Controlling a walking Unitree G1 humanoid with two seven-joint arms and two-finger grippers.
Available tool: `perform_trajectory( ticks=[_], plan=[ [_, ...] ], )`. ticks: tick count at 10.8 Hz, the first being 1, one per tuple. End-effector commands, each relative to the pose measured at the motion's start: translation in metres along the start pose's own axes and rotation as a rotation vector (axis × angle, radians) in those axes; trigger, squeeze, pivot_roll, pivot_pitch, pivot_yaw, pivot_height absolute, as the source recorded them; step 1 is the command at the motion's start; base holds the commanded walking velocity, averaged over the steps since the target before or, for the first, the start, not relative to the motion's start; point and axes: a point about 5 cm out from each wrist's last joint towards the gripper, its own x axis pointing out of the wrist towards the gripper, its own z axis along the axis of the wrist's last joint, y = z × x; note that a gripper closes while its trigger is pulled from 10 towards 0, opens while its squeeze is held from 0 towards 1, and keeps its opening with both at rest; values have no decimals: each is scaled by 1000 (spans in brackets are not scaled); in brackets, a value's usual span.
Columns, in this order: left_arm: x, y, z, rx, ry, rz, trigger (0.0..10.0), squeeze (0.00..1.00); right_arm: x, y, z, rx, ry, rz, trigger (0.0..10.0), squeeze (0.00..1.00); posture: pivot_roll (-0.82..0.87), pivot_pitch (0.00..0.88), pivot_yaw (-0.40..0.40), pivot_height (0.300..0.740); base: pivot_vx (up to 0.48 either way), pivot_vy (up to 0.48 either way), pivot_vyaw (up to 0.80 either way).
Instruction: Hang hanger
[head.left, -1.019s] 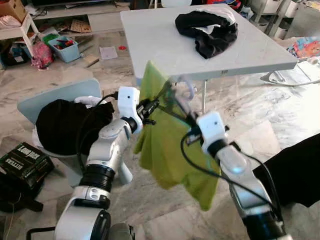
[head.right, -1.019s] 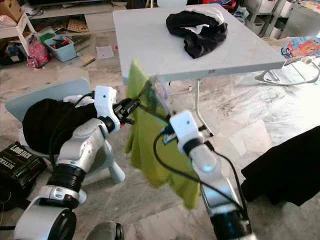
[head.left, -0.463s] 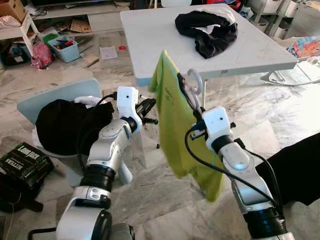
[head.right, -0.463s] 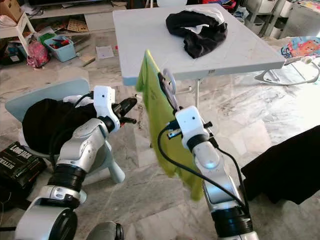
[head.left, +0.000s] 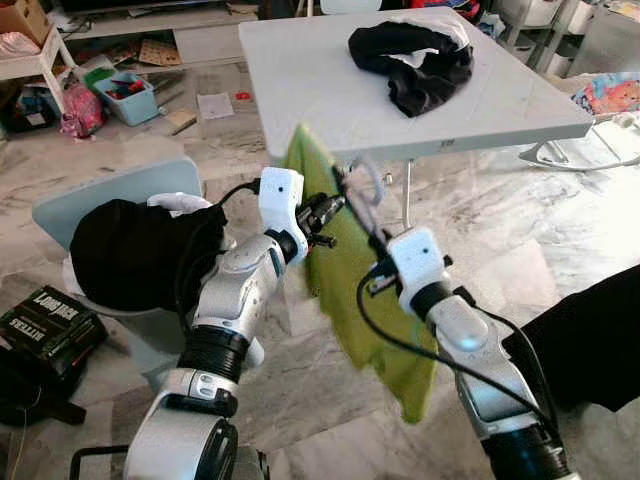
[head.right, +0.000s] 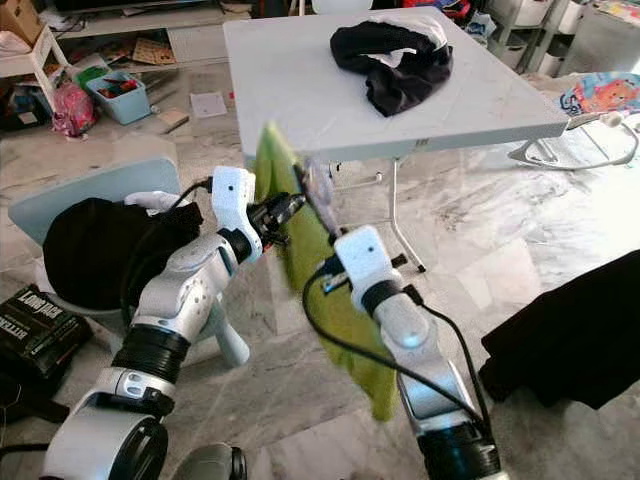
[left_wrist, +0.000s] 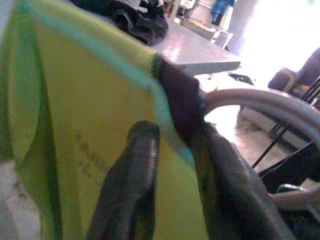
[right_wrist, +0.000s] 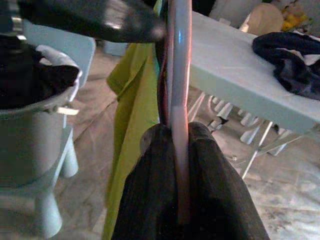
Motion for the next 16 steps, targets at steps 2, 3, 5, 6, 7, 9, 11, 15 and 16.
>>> perform_trajectory(
  ticks=[2,3,5,6,7,9,11,15,16],
  plan=[
    [3,1,2,20,7,12,10000,596,-1,7,11,21,-43,63,10000,0,-115,0,-10,740,0,0,0],
    [2,0,0,6,15,4,10000,0,-2,8,9,18,-36,65,10000,0,-115,0,-10,740,0,0,0],
    [-16,2,-16,109,81,-21,10000,0,-6,-4,7,-57,-51,47,10000,0,-114,0,-6,740,0,0,0],
    [-39,12,-28,238,135,-40,10000,0,-14,-21,0,-108,-34,52,10000,0,-105,0,-7,740,0,0,0],
    [-53,19,-34,249,159,-30,10000,0,-17,-31,-4,-83,-13,47,10000,0,-95,0,-11,740,0,0,0],
    [-60,6,-28,229,102,23,10000,0,-17,-28,-2,-14,5,40,10000,0,-84,0,-20,740,0,0,0],
    [-59,-8,-22,125,14,85,10000,0,-24,-18,-2,20,-4,44,10000,0,-83,0,-27,740,0,0,0],
    [-52,-17,-21,1,12,67,10000,1000,-34,1,3,56,-16,104,10000,0,-100,0,-20,740,0,0,0],
    [-51,-20,-20,-10,5,49,10000,1000,-34,3,5,47,-19,128,10000,0,-98,0,-24,740,0,0,0]
  ],
)
